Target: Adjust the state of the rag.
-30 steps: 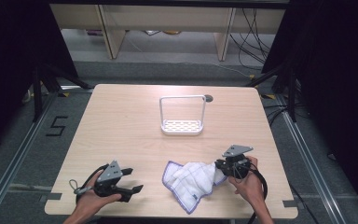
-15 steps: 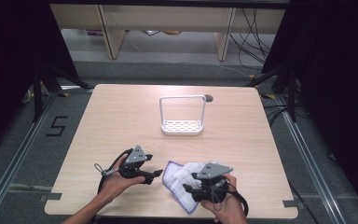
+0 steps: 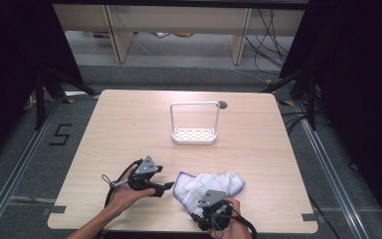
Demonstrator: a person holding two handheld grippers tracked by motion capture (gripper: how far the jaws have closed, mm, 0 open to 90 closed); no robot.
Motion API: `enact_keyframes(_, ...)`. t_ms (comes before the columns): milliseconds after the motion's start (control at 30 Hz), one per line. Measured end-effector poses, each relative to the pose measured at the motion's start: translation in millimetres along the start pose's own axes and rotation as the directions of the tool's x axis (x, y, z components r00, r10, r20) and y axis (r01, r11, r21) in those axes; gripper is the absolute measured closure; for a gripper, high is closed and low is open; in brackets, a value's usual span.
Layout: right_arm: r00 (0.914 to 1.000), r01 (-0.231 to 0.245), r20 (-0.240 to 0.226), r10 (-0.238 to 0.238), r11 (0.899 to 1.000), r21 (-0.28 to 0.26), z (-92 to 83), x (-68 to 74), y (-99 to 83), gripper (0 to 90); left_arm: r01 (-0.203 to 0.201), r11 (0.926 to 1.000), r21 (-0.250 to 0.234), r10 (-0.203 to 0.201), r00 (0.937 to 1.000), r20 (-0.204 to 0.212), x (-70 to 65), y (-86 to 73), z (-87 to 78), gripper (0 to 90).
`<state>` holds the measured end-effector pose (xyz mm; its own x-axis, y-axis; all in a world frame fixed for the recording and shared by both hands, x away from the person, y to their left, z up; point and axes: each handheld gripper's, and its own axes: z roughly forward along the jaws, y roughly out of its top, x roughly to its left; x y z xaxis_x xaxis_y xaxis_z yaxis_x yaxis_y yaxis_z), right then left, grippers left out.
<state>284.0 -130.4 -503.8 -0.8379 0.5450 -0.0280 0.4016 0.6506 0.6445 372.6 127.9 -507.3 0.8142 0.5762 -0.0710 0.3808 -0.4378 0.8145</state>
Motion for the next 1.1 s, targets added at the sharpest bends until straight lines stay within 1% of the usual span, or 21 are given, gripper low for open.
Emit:
enact_keyframes(100,0.9996,0.016,0.022,-0.016,1.000,-0.007,-0.3,-2.0,-2.1,65.0,-0.002,1.0000,-0.001,0.002,1.0000,0.004,-1.2,2.6,4.0,25.5)
enact_keyframes(200,0.9996,-0.005,0.028,0.005,1.000,0.004,-3.2,-4.6,-4.4,80.9,-0.001,0.9999,-0.012,0.001,1.0000,0.010,-4.5,4.8,8.9,25.1)
enact_keyframes(267,0.9996,0.020,0.019,-0.020,1.000,-0.019,-3.8,-10.7,-5.0,84.6,-0.006,0.9999,-0.010,0.006,0.9998,0.019,-7.2,6.0,12.0,25.1)
enact_keyframes(300,0.9999,-0.001,-0.012,0.001,1.000,-0.022,-6.6,-12.7,-5.1,85.0,-0.019,0.9998,0.003,0.019,0.9995,0.025,-7.6,6.7,12.0,25.1)
enact_keyframes(367,0.9995,-0.026,-0.020,0.026,0.999,-0.039,-10.2,-13.8,-5.1,85.3,-0.021,0.9998,-0.001,0.021,0.9992,0.034,-9.4,6.7,12.6,25.1)
enact_keyframes(400,0.9976,-0.059,-0.041,0.056,0.995,-0.074,-22.7,-15.7,-2.8,85.6,-0.023,0.9997,-0.006,0.023,0.9990,0.039,-12.6,6.9,13.2,25.1)
enact_keyframes(433,0.9989,-0.027,-0.040,0.024,0.995,-0.091,-29.2,-19.0,-1.1,85.7,-0.025,0.9997,0.000,0.024,0.9988,0.043,-14.3,7.8,12.6,25.2)
enact_keyframes(533,0.9984,-0.052,-0.028,0.049,0.991,-0.120,-41.4,-20.8,0.8,85.7,-0.038,0.9993,0.002,0.037,0.9980,0.051,-17.9,8.8,13.6,25.5)
enact_keyframes(567,0.9981,-0.058,-0.029,0.054,0.985,-0.163,-51.3,-26.7,1.4,85.7,-0.045,0.9990,0.006,0.044,0.9966,0.070,-23.4,8.4,16.6,25.7)
enact_keyframes(633,0.9972,-0.073,-0.029,0.068,0.977,-0.200,-59.3,-33.2,0.6,85.7,-0.062,0.9981,0.010,0.060,0.9943,0.087,-29.9,8.2,20.9,26.7)
enact_keyframes(667,0.9947,-0.102,-0.035,0.097,0.973,-0.205,-62.3,-34.4,-0.7,85.7,-0.079,0.9967,0.018,0.077,0.9932,0.087,-32.9,8.5,22.7,28.7)
enact_keyframes(700,0.9949,-0.100,-0.030,0.096,0.973,-0.206,-63.8,-36.3,-1.8,85.7,-0.079,0.9967,0.018,0.077,0.9932,0.087,-32.9,8.5,22.7,32.0)
enact_keyframes(733,0.9948,-0.101,-0.038,0.095,0.973,-0.207,-63.5,-37.1,-2.8,85.7,-0.132,0.9902,0.046,0.128,0.9888,0.077,-37.3,9.4,27.1,36.1)
enact_keyframes(833,0.9941,-0.106,-0.044,0.099,0.975,-0.195,-62.1,-37.4,-4.4,85.7,-0.202,0.9771,0.068,0.194,0.9754,0.105,-39.3,8.7,33.2,59.5)
enact_keyframes(867,0.9953,-0.094,-0.040,0.088,0.976,-0.197,-61.5,-37.5,-4.0,85.8,-0.199,0.9779,0.065,0.190,0.9744,0.120,-40.7,8.9,33.8,68.8)
enact_keyframes(900,0.9949,-0.095,-0.052,0.087,0.977,-0.190,-61.4,-37.1,-3.3,85.8,-0.219,0.9731,0.073,0.208,0.9697,0.127,-40.3,9.0,33.8,74.7)
enact_keyframes(933,0.9945,-0.098,-0.054,0.089,0.977,-0.188,-61.9,-36.9,-2.8,85.9,-0.219,0.9731,0.073,0.208,0.9697,0.127,-40.3,9.0,33.8,80.2)
enact_keyframes(967,0.9944,-0.099,-0.056,0.089,0.977,-0.189,-63.0,-37.1,-2.3,85.9,-0.221,0.9729,0.068,0.212,0.9694,0.125,-41.5,10.4,32.8,83.3)
enact_keyframes(1000,0.9943,-0.101,-0.054,0.092,0.976,-0.191,-64.3,-37.6,-2.1,85.9,-0.245,0.9667,0.072,0.234,0.9626,0.136,-40.4,12.1,30.9,84.4)
enact_keyframes(1033,0.9943,-0.101,-0.054,0.092,0.976,-0.191,-64.3,-37.6,-2.1,85.9,-0.245,0.9667,0.072,0.234,0.9626,0.136,-40.4,12.1,30.9,85.0)
enact_keyframes(1100,0.9946,-0.102,-0.042,0.095,0.972,-0.210,-68.3,-40.8,-1.7,86.0,-0.237,0.9709,0.030,0.232,0.9644,0.127,-39.1,16.5,21.2,85.7)
